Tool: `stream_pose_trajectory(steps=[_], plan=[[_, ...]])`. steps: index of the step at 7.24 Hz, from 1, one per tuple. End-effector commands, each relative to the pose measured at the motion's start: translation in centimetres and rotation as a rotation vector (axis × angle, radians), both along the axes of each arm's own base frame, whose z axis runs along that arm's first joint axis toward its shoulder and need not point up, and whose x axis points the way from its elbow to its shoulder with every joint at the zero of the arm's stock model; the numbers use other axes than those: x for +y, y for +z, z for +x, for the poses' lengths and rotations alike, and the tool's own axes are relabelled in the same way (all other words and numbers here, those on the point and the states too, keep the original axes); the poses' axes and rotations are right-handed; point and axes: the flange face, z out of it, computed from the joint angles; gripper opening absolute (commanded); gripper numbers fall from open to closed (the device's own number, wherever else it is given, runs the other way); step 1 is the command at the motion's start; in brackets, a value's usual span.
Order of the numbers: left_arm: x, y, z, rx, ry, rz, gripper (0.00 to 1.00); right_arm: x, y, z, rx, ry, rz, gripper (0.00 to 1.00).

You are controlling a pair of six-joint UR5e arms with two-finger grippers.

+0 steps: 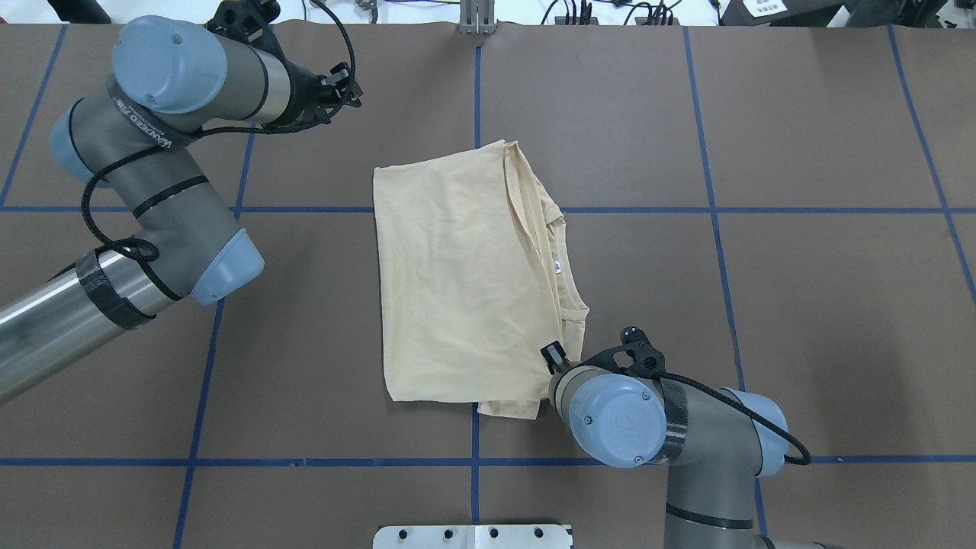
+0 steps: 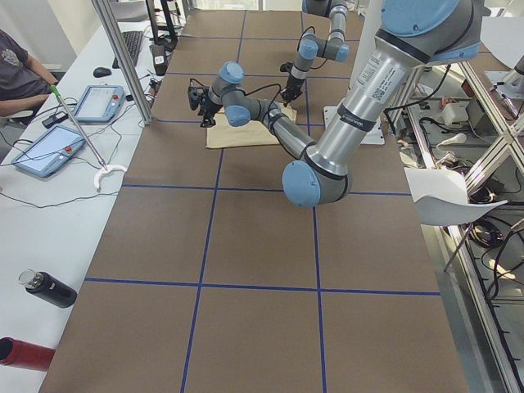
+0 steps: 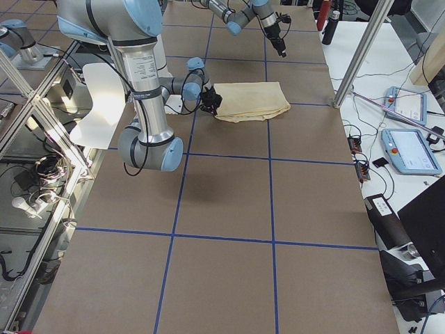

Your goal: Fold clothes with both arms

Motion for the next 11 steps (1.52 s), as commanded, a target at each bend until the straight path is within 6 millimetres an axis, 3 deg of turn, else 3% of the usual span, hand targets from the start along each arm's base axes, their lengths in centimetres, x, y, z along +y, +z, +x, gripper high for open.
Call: stream_pose_trajectory(steps=[1, 2, 3, 5, 6, 7, 8, 10, 11], plan=[[0.1, -0.1, 0.0, 0.000, 0.001, -0.003, 0.58, -0.4, -0.7, 0.6, -0.014, -0.006, -0.010, 0.00], [0.4, 0.7, -0.2, -0.005, 0.000, -0.009, 0.58, -0.3, -1.6, 2.0, -0.039, -0.016, -0.021, 0.00], [2.8, 2.0, -1.3, 0.033, -0.010, -0.038, 0.58, -0.1, -1.1, 2.6, -0.035, -0.016, -0.024, 0.00], [12.0, 0.3, 2.2, 0.208, -0.008, -0.191, 0.58, 0.2, -1.0, 3.0, -0.037, -0.016, -0.025, 0.00], [18.3, 0.2, 3.7, 0.259, 0.011, -0.246, 0.58, 0.4, -1.1, 3.0, -0.041, -0.020, -0.027, 0.00], [24.6, 1.3, 5.9, 0.287, 0.018, -0.315, 0.58, 0.6, -1.2, 2.9, -0.042, -0.023, -0.027, 0.00], [29.0, 2.4, 9.5, 0.268, 0.023, -0.349, 0.58, 0.6, -1.2, 3.0, -0.044, -0.022, -0.026, 0.00], [31.4, 4.6, 12.4, 0.213, 0.028, -0.396, 0.58, 0.6, -1.2, 3.0, -0.044, -0.022, -0.026, 0.00], [31.9, 4.7, 13.2, 0.207, 0.039, -0.400, 0.57, 0.6, -1.2, 3.0, -0.044, -0.022, -0.026, 0.00]])
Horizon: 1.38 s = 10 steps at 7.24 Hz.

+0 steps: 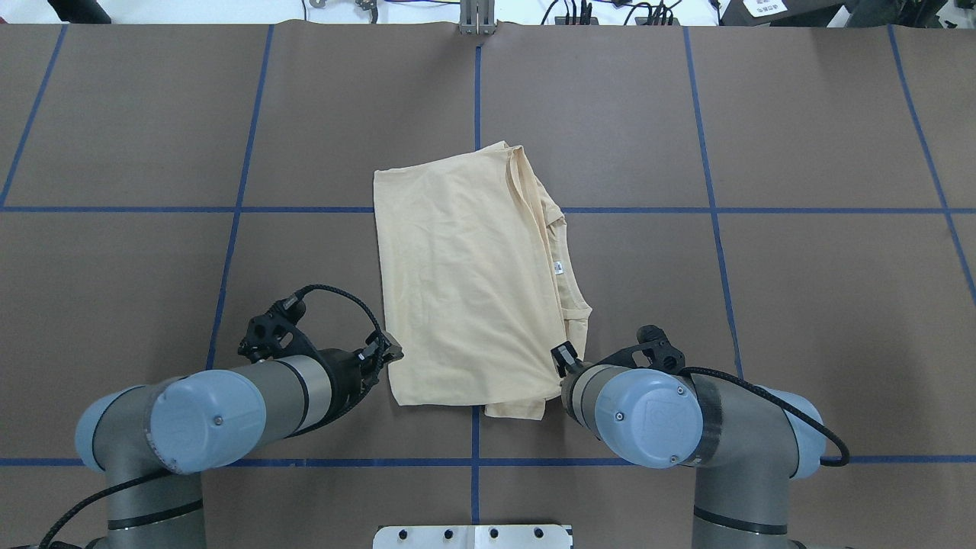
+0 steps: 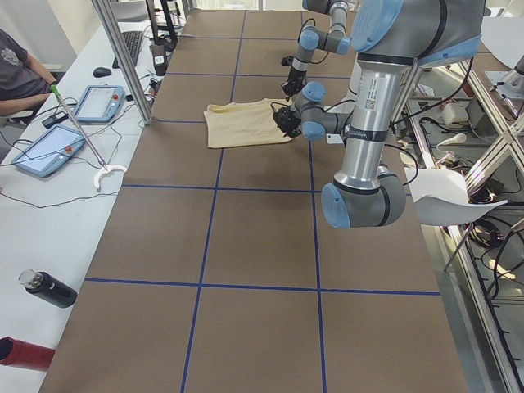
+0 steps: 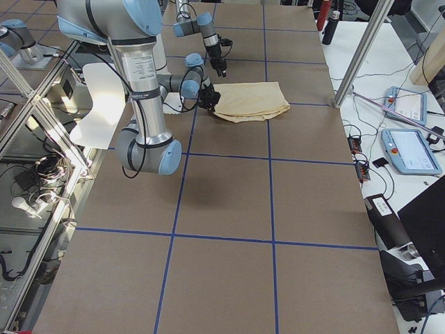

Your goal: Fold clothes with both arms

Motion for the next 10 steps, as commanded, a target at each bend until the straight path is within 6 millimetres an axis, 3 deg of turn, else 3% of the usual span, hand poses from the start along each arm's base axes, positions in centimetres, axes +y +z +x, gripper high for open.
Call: stream_pose_trajectory(steps=[1, 3, 5, 10], plan=[[1.3, 1.1, 1.9, -0.023, 0.016, -0.017, 0.57, 0.0, -0.1, 0.0, -0.002, 0.000, 0.000, 0.00], [1.6, 0.5, 2.3, -0.014, 0.024, -0.015, 0.53, 0.0, 0.0, 0.0, 0.000, 0.000, 0.000, 0.00], [3.3, 0.3, 3.1, -0.013, 0.055, -0.015, 0.48, 0.0, 0.0, 0.0, 0.000, 0.000, 0.000, 0.00], [3.4, 0.6, 4.1, -0.023, 0.058, -0.016, 0.42, -0.1, -0.3, 0.4, -0.008, 0.002, 0.001, 0.00]])
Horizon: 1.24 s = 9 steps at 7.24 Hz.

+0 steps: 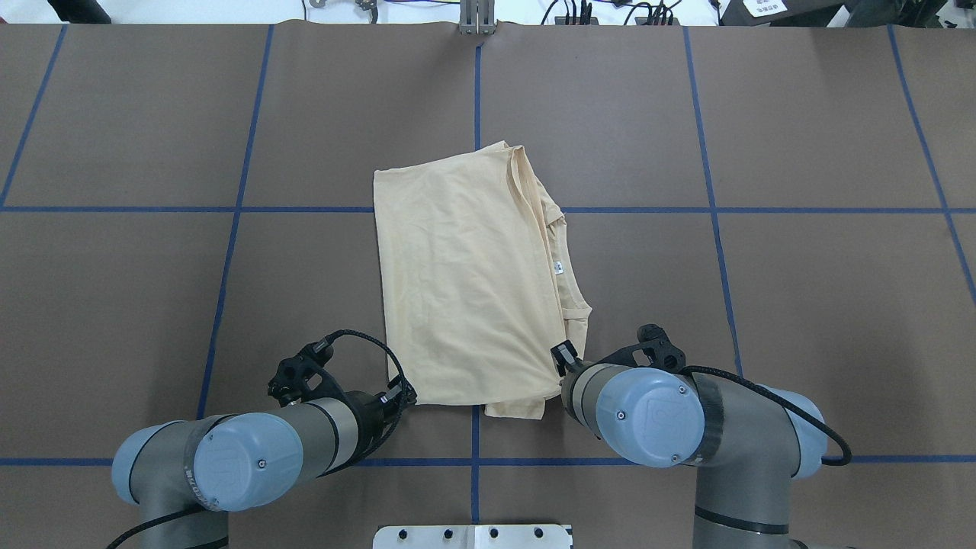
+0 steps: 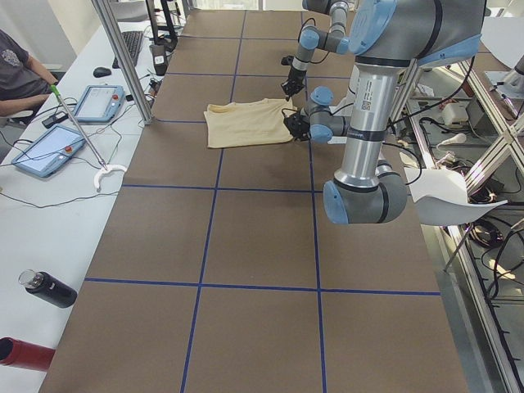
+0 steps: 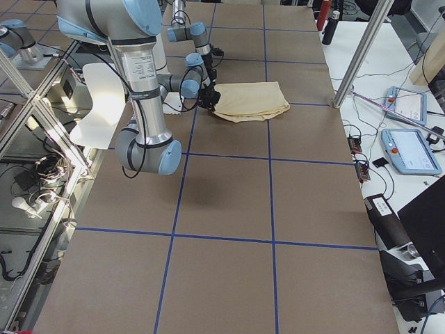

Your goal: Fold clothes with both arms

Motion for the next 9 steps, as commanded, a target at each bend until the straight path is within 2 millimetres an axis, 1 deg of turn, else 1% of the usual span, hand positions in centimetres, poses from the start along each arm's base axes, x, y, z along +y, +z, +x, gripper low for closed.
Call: stream_pose_trajectory(steps=[1, 2, 3, 4, 6, 7, 8, 9], plan=[[-0.2, 0.1, 0.5, -0.006, -0.002, 0.000, 0.41, 0.0, 0.0, 0.3, -0.003, 0.001, 0.000, 0.00], [-0.2, 0.0, 0.5, -0.004, -0.002, 0.000, 0.37, 0.0, 0.0, 0.3, -0.001, 0.001, 0.000, 0.00], [-0.2, 0.0, 0.5, -0.004, -0.003, -0.001, 0.14, 0.0, 0.0, 0.3, -0.001, 0.001, 0.000, 0.00], [-0.3, 0.0, 0.5, -0.003, -0.007, -0.003, 0.00, 0.1, 0.1, 0.3, 0.000, -0.001, 0.000, 0.00], [-0.2, -0.3, 0.3, 0.003, -0.006, -0.003, 0.00, 0.1, 0.1, 0.3, 0.000, -0.001, 0.000, 0.00], [-0.4, -1.0, -0.4, 0.018, -0.009, 0.001, 0.00, 0.1, 0.2, 0.3, 0.002, -0.001, -0.001, 0.00], [0.0, -1.8, -1.5, 0.012, -0.003, 0.000, 0.00, 0.1, 0.5, 0.5, 0.006, -0.001, -0.002, 0.00], [0.6, -3.4, -2.7, 0.020, 0.009, 0.003, 0.00, 0.8, 0.6, 1.3, 0.001, -0.006, -0.003, 0.00]])
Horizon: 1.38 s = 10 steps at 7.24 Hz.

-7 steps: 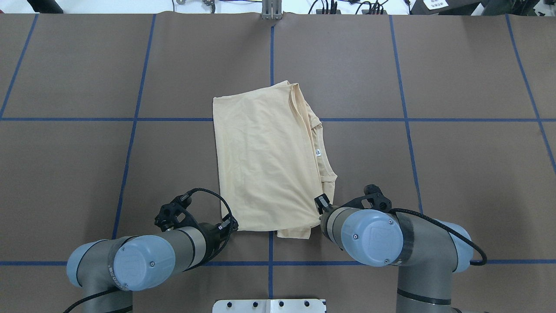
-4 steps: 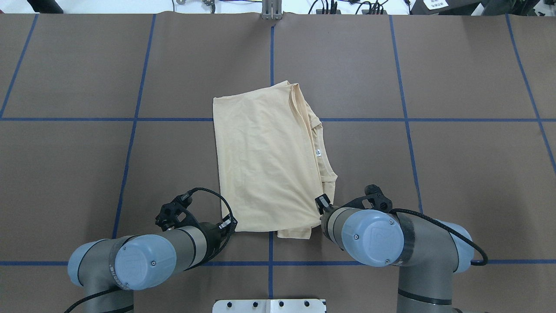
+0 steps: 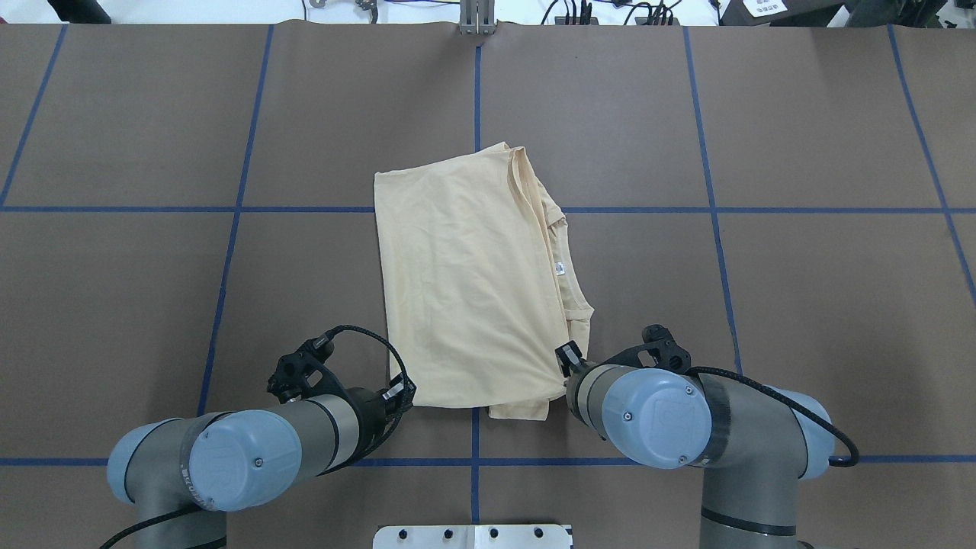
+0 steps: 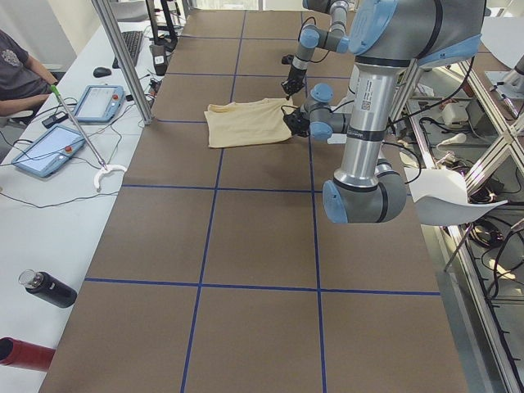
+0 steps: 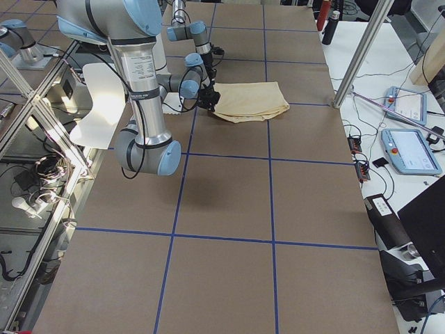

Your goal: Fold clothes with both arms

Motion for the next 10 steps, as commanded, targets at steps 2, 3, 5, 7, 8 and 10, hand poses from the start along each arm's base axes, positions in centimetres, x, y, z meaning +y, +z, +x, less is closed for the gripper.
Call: stream_pose_trajectory(steps=[2, 3, 5, 7, 8, 10], plan=[[2.1, -6.3, -6.1, 0.051, 0.077, -0.015, 0.00, 3.3, -0.2, 5.2, -0.042, -0.024, -0.010, 0.00], [2.6, -8.0, -7.8, 0.086, 0.095, -0.015, 0.00, 3.9, -2.8, 8.6, -0.042, -0.020, -0.015, 0.00], [1.1, -8.9, -8.9, 0.106, 0.086, -0.008, 0.00, -0.2, -7.1, 10.7, -0.036, 0.037, -0.030, 0.00], [-4.8, -9.5, -10.6, 0.080, 0.033, 0.075, 0.00, -10.2, -8.1, 8.9, 0.004, 0.012, -0.041, 0.00], [-8.8, -8.9, -10.5, 0.042, -0.012, 0.109, 0.00, -13.8, -8.1, 8.8, 0.041, 0.012, -0.004, 0.00], [-16.8, -6.3, -9.0, -0.055, -0.088, 0.148, 0.00, -21.3, -9.4, 4.1, 0.116, -0.017, -0.010, 0.00]])
